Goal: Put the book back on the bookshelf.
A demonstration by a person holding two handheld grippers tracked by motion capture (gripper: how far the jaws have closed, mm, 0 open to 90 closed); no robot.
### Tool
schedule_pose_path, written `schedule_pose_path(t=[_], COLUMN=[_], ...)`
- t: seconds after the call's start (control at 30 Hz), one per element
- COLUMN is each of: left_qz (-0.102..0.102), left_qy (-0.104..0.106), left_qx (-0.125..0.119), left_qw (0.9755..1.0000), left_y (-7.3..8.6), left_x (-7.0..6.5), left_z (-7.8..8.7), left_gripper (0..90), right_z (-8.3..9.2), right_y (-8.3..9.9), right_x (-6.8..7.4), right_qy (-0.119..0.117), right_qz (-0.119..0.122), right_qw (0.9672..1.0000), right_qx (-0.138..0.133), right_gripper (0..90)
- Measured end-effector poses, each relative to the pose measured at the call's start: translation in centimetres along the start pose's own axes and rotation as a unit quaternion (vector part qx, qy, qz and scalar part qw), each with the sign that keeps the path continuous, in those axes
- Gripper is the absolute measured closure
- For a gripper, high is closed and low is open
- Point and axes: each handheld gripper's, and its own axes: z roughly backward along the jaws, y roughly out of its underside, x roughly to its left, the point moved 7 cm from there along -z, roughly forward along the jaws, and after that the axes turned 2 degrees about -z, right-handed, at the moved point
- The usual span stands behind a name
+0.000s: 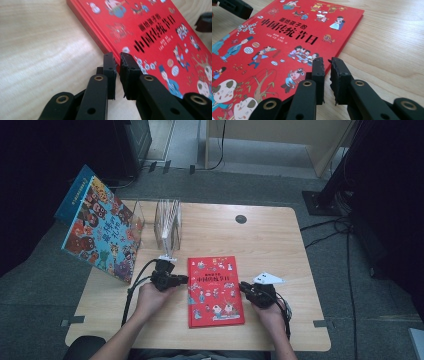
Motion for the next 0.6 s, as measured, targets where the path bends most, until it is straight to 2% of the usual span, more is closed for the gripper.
schedule_pose_path(t=[0.17,0.27,0.5,0.6], left_qz=[-0.006,-0.001,0.003,0.003], left_qy=[-0.010,-0.013,-0.013,-0.011], left_qx=[0.001,-0.002,0.007,0.008], left_qw=[0.9999,0.9999,0.9999,0.9999], left_y=[0.9,1.4,2.4,2.7], left_x=[-0.6,-0.8,-1.3,-1.5], left_z=[0.5,0.7,0.4,0.3], left_gripper=[84.3,85.7,85.6,85.3], right_z=[-0.4,-0.7,-1.1,-1.1], right_y=[-0.3,-0.5,-1.0,-1.1], right_x=[0.4,0.5,0.4,0.3], right_qy=[-0.011,-0.017,-0.037,-0.040], right_qz=[-0.001,-0.007,-0.053,-0.060], right_qw=[0.9999,0.9997,0.9973,0.9966], right_qx=[0.011,0.017,0.033,0.040], right_gripper=[78.3,76.9,74.3,73.7])
